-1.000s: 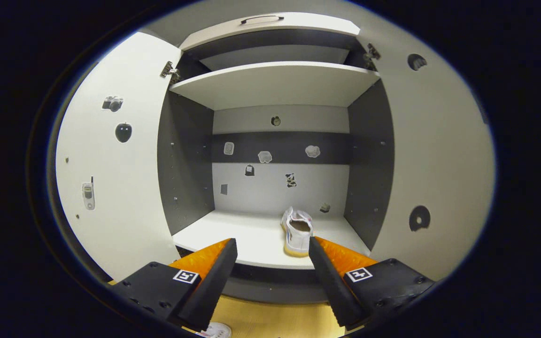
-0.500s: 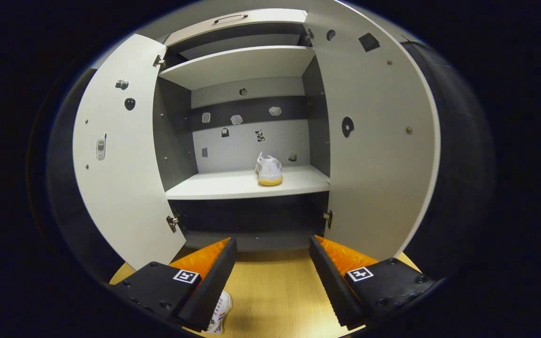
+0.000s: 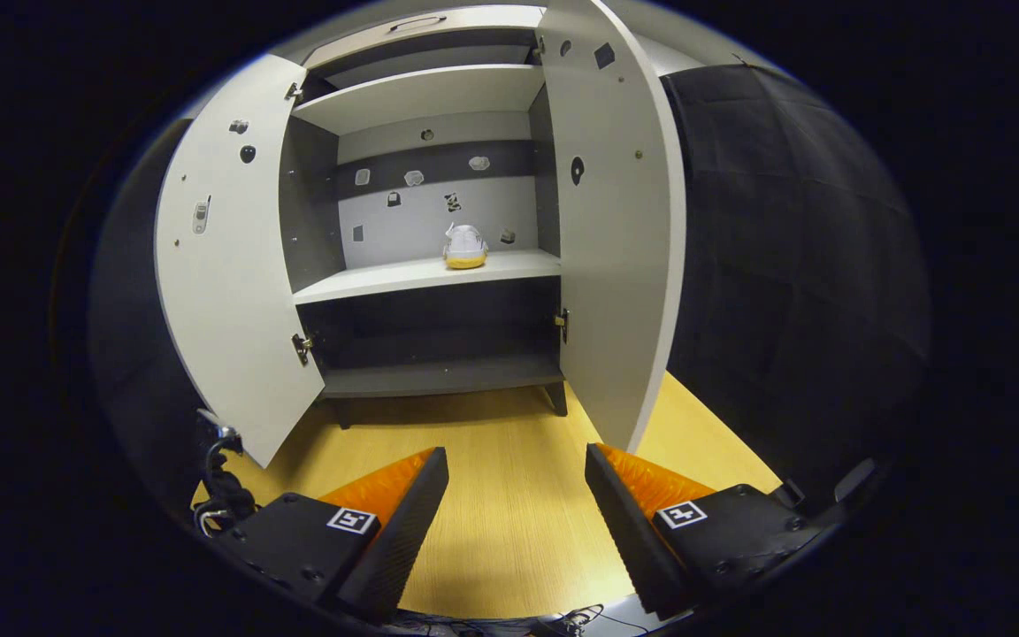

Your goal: Grab one shoe with the right hand and put it into the shoe cabinet, grab the other shoe with the left hand and put it into the shoe cabinet; then close the right door with the right hand and the left door with the left hand.

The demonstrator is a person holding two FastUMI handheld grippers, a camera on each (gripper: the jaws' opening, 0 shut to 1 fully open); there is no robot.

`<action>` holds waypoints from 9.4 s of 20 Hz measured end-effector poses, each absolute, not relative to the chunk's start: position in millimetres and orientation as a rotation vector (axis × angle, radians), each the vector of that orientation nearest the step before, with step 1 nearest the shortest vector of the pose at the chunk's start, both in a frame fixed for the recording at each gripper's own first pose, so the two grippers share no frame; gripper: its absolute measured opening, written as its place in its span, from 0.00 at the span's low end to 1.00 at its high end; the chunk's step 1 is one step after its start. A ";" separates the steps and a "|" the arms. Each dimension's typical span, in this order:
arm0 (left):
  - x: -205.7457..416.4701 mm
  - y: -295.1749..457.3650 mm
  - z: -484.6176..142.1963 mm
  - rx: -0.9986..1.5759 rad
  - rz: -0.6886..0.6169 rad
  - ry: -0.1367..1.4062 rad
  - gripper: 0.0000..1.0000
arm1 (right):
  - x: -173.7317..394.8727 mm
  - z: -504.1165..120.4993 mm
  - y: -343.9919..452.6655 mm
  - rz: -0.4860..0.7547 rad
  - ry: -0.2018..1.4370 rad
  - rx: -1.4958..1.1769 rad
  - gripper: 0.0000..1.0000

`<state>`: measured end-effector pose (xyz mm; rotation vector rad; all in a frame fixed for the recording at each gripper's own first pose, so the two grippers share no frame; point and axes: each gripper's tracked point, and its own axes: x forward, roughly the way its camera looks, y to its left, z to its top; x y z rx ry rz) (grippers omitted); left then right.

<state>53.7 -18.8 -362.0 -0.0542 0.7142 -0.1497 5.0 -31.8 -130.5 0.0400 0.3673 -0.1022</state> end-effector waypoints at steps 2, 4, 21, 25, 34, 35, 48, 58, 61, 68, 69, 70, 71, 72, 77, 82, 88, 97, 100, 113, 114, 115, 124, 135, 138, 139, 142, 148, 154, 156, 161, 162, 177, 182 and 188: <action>69.8 -15.8 -367.1 -0.029 -0.135 0.718 0.93 | -9.3 -132.1 -38.5 -0.125 0.371 0.040 0.99; 87.0 -11.6 -368.1 -0.013 -0.118 0.708 0.90 | -20.4 -134.6 -42.0 -0.140 0.383 0.050 0.99; 101.8 -9.0 -373.0 -0.054 0.048 0.807 0.06 | -17.4 -129.0 -83.9 -0.081 0.400 -0.019 0.99; 96.9 -10.4 -326.3 -0.077 0.076 0.766 0.05 | -16.5 -126.2 -97.3 -0.036 0.387 -0.041 0.99; 146.1 -37.7 -143.7 -0.062 0.026 0.523 0.05 | -6.4 -101.3 -139.1 -0.004 0.331 -0.053 0.99; 157.2 -39.8 -124.2 -0.061 0.025 0.501 0.05 | -6.5 -95.4 -147.4 -0.013 0.317 -0.051 0.99; 368.0 5.6 53.7 0.009 0.155 0.389 0.05 | 13.4 -53.2 -220.3 -0.075 0.196 -0.016 0.98; 510.6 11.1 27.6 0.039 0.163 0.503 0.05 | 14.0 -51.4 -274.6 -0.203 0.186 0.017 0.99; 522.8 3.1 -0.4 0.092 0.165 0.593 0.05 | 11.8 -50.6 -285.9 -0.224 0.186 0.013 0.98; 530.3 1.0 -22.4 0.138 0.187 0.668 0.15 | 16.5 -46.1 -296.1 -0.215 0.167 0.013 0.98; 529.6 -0.5 -20.5 0.138 0.186 0.662 0.18 | 19.9 -45.9 -296.0 -0.206 0.164 0.011 0.98; 525.4 -3.2 -16.3 0.130 0.183 0.659 0.20 | 23.8 -44.9 -294.7 -0.195 0.161 0.010 0.99; 519.8 -4.3 -10.0 0.130 0.184 0.648 0.22 | 27.7 -42.9 -293.6 -0.179 0.157 0.007 0.99; 513.4 -3.7 -3.2 0.138 0.183 0.635 0.36 | 31.5 -38.7 -292.0 -0.165 0.147 0.006 0.98; 454.3 -16.8 57.7 0.186 0.137 0.468 1.00 | 50.3 -20.6 -286.8 -0.091 0.099 0.012 0.98; 364.9 -48.5 128.2 0.184 0.084 0.228 0.96 | 69.0 -2.1 -284.0 -0.025 0.089 0.047 0.99; 249.8 -77.0 144.6 0.071 0.124 0.047 0.96 | 98.3 41.3 -287.0 0.033 0.033 0.054 0.98; 128.8 -102.0 29.9 0.116 0.170 0.079 0.96 | 148.7 97.4 -283.3 0.084 -0.051 0.151 0.98; 100.4 -117.3 -1.6 0.064 0.167 0.115 0.96 | 162.6 115.0 -278.7 0.096 -0.079 0.142 0.98; 55.5 -74.3 -28.1 -0.086 0.203 0.141 0.97 | 178.3 123.3 -243.4 0.083 -0.037 0.058 0.96; 54.9 -69.4 -28.8 -0.096 0.199 0.143 0.97 | 176.1 122.8 -240.0 0.080 -0.030 0.058 0.98; 54.0 -66.0 -30.1 -0.106 0.193 0.144 0.97 | 175.0 121.7 -236.9 0.077 -0.021 0.063 0.98; 38.6 -26.1 -33.8 -0.112 0.163 0.138 0.95 | 162.3 128.8 -167.4 0.101 -0.048 0.077 0.97; -0.2 42.0 -40.9 -0.120 0.226 0.132 0.95 | 179.4 121.2 -40.5 0.211 -0.043 0.092 0.98; -12.4 68.5 -46.4 -0.120 0.253 0.129 0.95 | 162.7 110.8 -30.8 0.205 -0.054 0.080 0.98; -14.9 77.5 -48.0 -0.127 0.260 0.128 0.95 | 155.6 103.5 -28.9 0.204 -0.042 0.089 0.98; -17.4 108.6 -44.8 -0.141 0.285 0.110 0.95 | 135.9 78.6 -24.8 0.197 0.002 0.113 0.98; -14.5 177.6 -15.0 -0.108 0.323 0.054 0.95 | 115.8 53.3 -22.8 0.166 0.055 0.089 0.98; 17.1 221.0 29.1 -0.157 0.258 -0.004 0.95 | 96.5 42.2 -6.1 0.157 0.058 0.086 0.98; 35.2 230.5 39.0 -0.168 0.231 0.008 0.95 | 86.5 30.1 -2.1 0.160 0.089 0.083 0.98; 78.2 233.9 58.0 -0.183 0.131 0.030 0.95 | 67.9 3.4 -3.9 0.137 0.153 0.113 0.98; 83.5 231.5 60.0 -0.178 0.117 0.036 0.95 | 66.3 -0.3 -6.1 0.128 0.163 0.129 0.98; 112.7 209.5 62.1 -0.020 0.052 0.053 0.90 | 57.4 -12.5 -32.4 0.034 0.180 0.207 0.98; 115.6 173.2 59.7 -0.057 -0.029 0.062 0.88 | 59.1 -12.5 -24.0 0.066 0.170 0.166 0.98; 131.8 150.4 63.2 -0.094 -0.029 0.067 0.87 | 53.0 -13.8 -22.6 0.064 0.156 0.108 0.98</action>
